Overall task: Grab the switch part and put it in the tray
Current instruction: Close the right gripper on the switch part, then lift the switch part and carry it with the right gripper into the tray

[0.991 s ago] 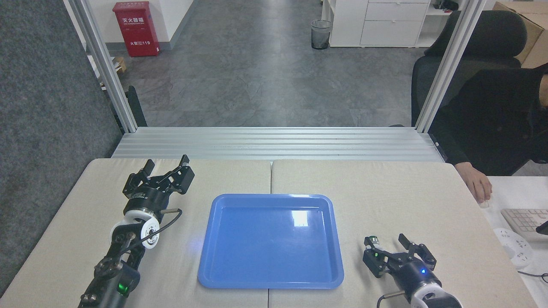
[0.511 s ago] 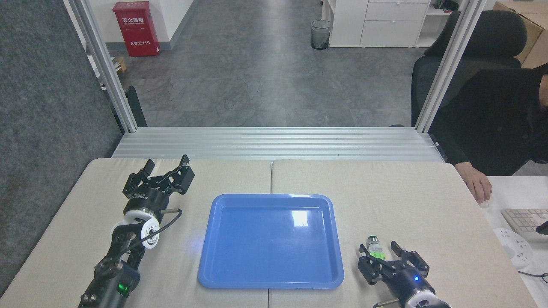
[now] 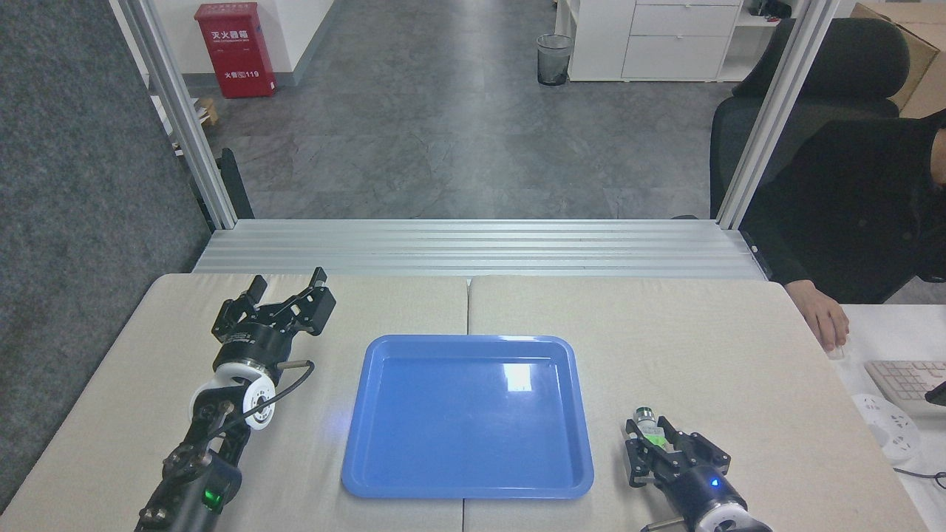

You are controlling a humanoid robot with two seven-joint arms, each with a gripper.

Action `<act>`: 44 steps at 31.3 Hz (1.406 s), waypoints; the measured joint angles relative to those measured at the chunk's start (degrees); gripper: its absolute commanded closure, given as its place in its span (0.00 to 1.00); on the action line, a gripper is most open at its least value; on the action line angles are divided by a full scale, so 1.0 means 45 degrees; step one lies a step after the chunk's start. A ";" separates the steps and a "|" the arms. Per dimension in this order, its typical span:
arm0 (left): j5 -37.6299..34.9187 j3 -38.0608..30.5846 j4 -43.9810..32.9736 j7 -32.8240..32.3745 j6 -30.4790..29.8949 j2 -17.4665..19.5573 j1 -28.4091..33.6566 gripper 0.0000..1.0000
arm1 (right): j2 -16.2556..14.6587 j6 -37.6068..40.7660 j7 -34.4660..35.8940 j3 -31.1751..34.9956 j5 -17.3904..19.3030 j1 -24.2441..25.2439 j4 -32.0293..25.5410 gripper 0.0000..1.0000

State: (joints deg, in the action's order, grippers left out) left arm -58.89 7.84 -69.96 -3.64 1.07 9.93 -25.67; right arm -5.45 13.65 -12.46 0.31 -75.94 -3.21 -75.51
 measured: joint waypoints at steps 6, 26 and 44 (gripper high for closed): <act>0.0000 0.0001 0.0000 0.0000 0.0000 0.0000 0.0000 0.00 | 0.0013 -0.0020 -0.0011 -0.0021 -0.0005 -0.0036 0.0002 0.60; 0.0000 0.0003 0.0000 0.0000 0.0000 0.0000 0.0000 0.00 | -0.0014 -0.1557 -0.0079 -0.0096 0.0081 -0.2198 -0.0186 0.66; 0.0000 0.0000 0.0000 0.0000 0.0000 0.0000 -0.0001 0.00 | 0.1551 -0.2719 -0.0099 -0.2857 -0.0795 -0.2695 0.0037 0.66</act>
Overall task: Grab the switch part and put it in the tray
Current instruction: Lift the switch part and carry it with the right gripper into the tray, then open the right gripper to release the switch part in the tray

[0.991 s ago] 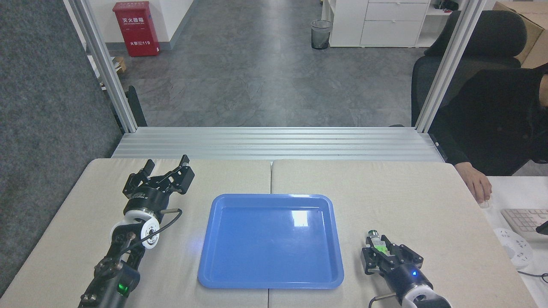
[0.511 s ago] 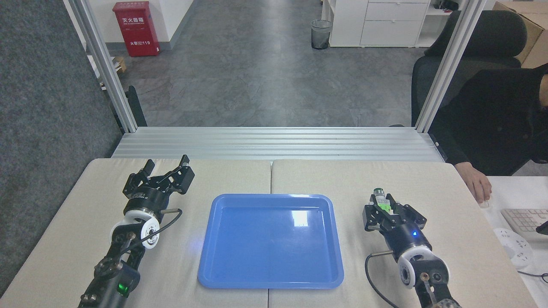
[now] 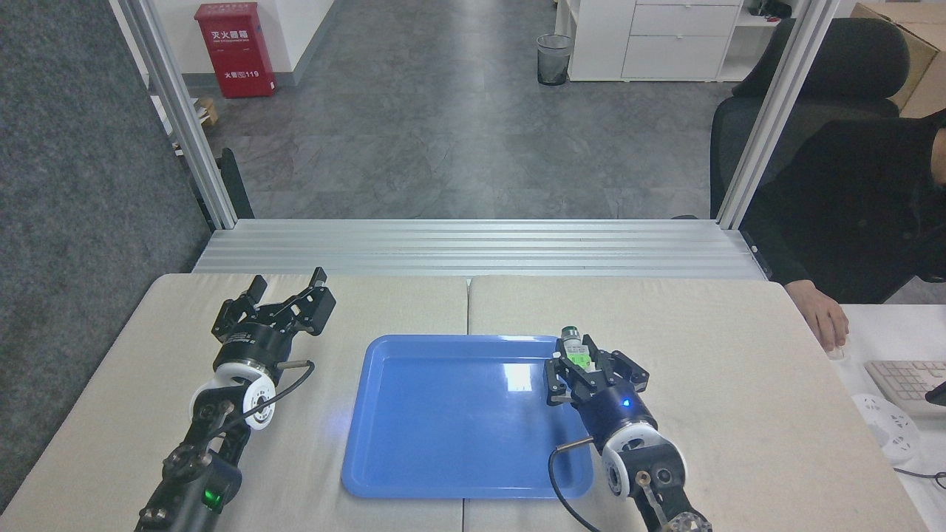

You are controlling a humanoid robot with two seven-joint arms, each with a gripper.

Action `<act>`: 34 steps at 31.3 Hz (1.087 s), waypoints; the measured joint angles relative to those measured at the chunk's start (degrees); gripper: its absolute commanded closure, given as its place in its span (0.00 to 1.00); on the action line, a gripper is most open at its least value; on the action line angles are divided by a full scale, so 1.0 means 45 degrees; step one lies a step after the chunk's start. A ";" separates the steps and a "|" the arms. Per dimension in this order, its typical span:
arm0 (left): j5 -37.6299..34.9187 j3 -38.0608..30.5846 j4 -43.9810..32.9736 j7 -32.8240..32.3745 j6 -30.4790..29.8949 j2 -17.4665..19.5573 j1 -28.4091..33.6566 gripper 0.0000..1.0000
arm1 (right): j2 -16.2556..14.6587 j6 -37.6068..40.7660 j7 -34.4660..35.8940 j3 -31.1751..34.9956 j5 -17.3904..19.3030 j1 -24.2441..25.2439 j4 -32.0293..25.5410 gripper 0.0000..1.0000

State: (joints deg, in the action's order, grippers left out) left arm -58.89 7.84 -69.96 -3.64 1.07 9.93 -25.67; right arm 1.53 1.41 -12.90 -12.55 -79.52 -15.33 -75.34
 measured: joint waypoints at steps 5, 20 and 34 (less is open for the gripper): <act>0.0000 0.0000 0.0000 0.0000 0.0000 0.0000 0.0000 0.00 | 0.0248 -0.0003 -0.0006 -0.0720 -0.0363 0.0185 0.0338 0.66; 0.0000 0.0000 0.0000 0.0000 0.0000 0.0000 -0.0001 0.00 | 0.0655 -0.0165 0.0102 -0.1974 -0.0673 0.0473 0.1116 0.02; 0.0000 0.0001 0.0000 0.0000 0.0000 0.0000 0.0000 0.00 | 0.0735 -0.0437 0.0935 -0.1420 0.0508 0.0135 0.1038 0.01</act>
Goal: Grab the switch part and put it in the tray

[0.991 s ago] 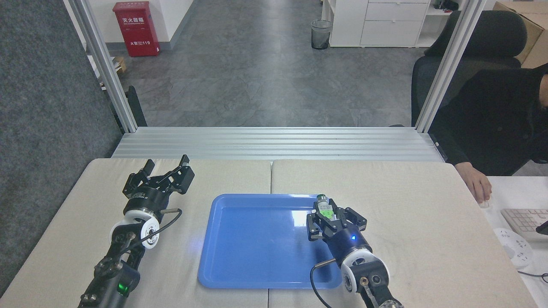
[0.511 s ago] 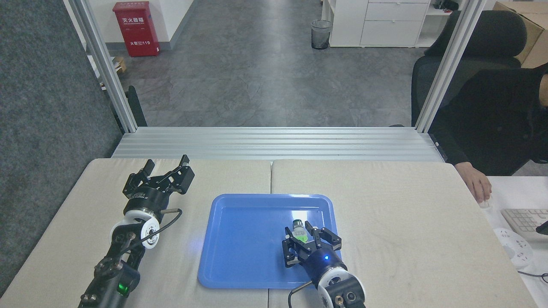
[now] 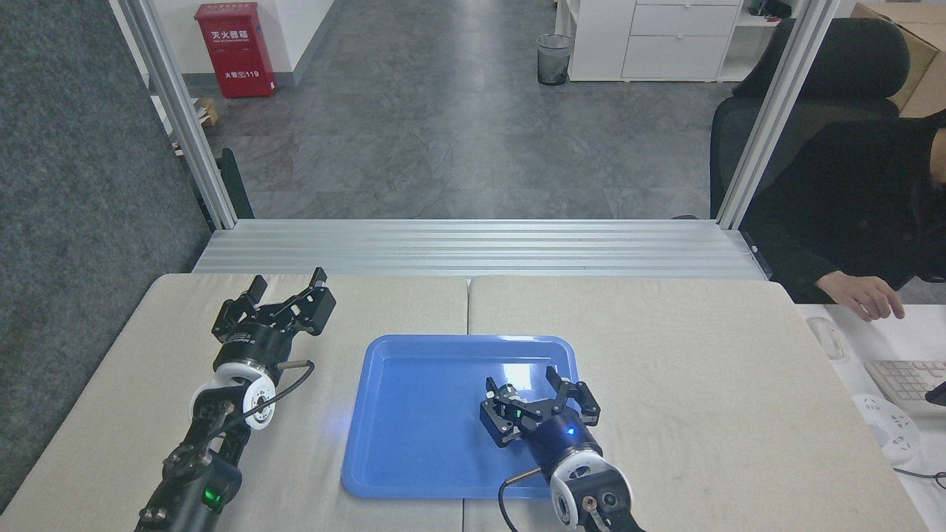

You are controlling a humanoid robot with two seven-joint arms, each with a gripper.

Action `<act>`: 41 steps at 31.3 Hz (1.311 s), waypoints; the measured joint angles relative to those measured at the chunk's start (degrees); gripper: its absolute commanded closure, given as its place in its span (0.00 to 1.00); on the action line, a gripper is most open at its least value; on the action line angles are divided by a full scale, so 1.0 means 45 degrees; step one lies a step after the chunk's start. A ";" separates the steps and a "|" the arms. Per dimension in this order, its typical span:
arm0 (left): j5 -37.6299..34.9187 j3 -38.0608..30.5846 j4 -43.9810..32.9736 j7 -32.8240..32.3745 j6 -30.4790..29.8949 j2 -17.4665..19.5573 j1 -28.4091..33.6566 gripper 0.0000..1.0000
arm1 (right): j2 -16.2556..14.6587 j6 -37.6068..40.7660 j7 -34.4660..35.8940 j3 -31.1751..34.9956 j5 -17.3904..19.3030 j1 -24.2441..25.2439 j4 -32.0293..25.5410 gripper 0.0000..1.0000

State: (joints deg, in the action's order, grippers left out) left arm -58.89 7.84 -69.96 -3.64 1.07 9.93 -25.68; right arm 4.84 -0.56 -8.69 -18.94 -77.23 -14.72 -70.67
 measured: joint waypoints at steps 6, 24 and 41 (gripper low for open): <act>0.0000 0.0003 0.0000 0.0000 0.0000 0.0000 0.0001 0.00 | -0.0681 0.1326 0.0023 0.1141 0.0861 -0.0395 -0.0105 0.01; 0.0000 0.0000 0.0000 0.0000 0.0000 0.0000 0.0001 0.00 | -0.3279 0.2175 0.0040 0.3564 0.2170 -0.0054 -0.0203 0.01; 0.0000 0.0001 0.0000 0.0000 0.0000 0.0000 0.0000 0.00 | -0.4163 0.2083 -0.0033 0.4645 0.2420 0.0149 -0.0345 0.01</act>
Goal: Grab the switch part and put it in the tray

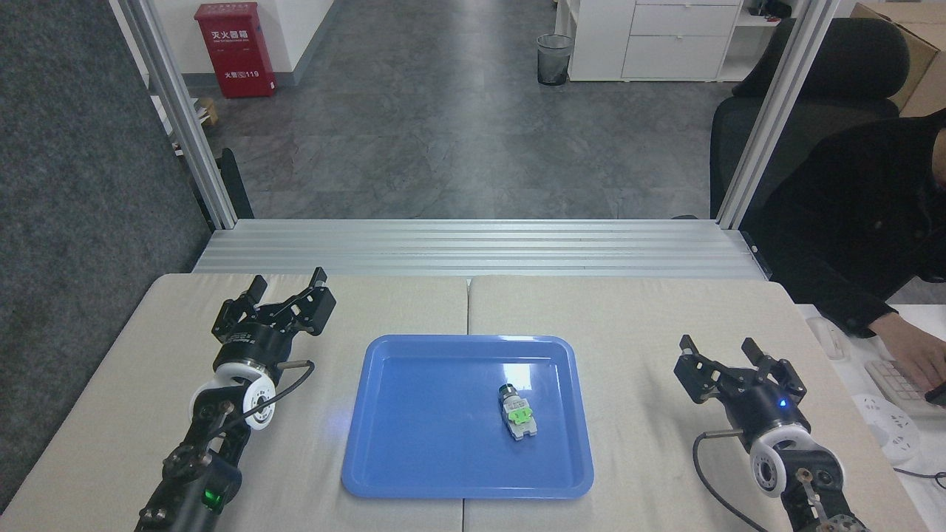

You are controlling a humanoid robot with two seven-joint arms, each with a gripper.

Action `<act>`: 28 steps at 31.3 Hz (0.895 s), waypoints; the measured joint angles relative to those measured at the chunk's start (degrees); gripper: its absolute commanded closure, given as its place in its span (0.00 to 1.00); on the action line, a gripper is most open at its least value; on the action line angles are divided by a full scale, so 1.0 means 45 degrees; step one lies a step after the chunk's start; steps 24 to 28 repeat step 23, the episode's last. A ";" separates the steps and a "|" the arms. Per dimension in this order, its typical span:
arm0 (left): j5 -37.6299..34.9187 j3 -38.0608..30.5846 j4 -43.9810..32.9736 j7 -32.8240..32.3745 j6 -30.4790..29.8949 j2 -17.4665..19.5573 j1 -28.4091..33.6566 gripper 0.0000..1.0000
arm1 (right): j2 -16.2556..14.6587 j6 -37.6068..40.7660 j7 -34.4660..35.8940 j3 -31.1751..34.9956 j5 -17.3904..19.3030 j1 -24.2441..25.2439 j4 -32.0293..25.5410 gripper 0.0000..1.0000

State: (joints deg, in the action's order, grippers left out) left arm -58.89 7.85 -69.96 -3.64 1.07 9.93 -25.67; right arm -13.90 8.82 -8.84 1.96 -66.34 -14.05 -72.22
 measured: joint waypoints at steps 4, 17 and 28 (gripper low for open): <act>0.0000 0.0000 0.0000 0.0000 0.0000 0.0000 0.0000 0.00 | -0.0091 -0.0001 -0.0004 0.0123 0.0016 0.0095 -0.0070 0.01; 0.0000 0.0002 0.0000 0.0000 0.0000 0.0000 0.0000 0.00 | -0.0217 -0.0003 -0.0028 0.0387 0.0045 0.0291 -0.0278 0.01; 0.0000 0.0002 0.0000 0.0000 0.0000 0.0000 0.0000 0.00 | -0.0246 -0.0004 -0.0032 0.0452 0.0050 0.0318 -0.0337 0.01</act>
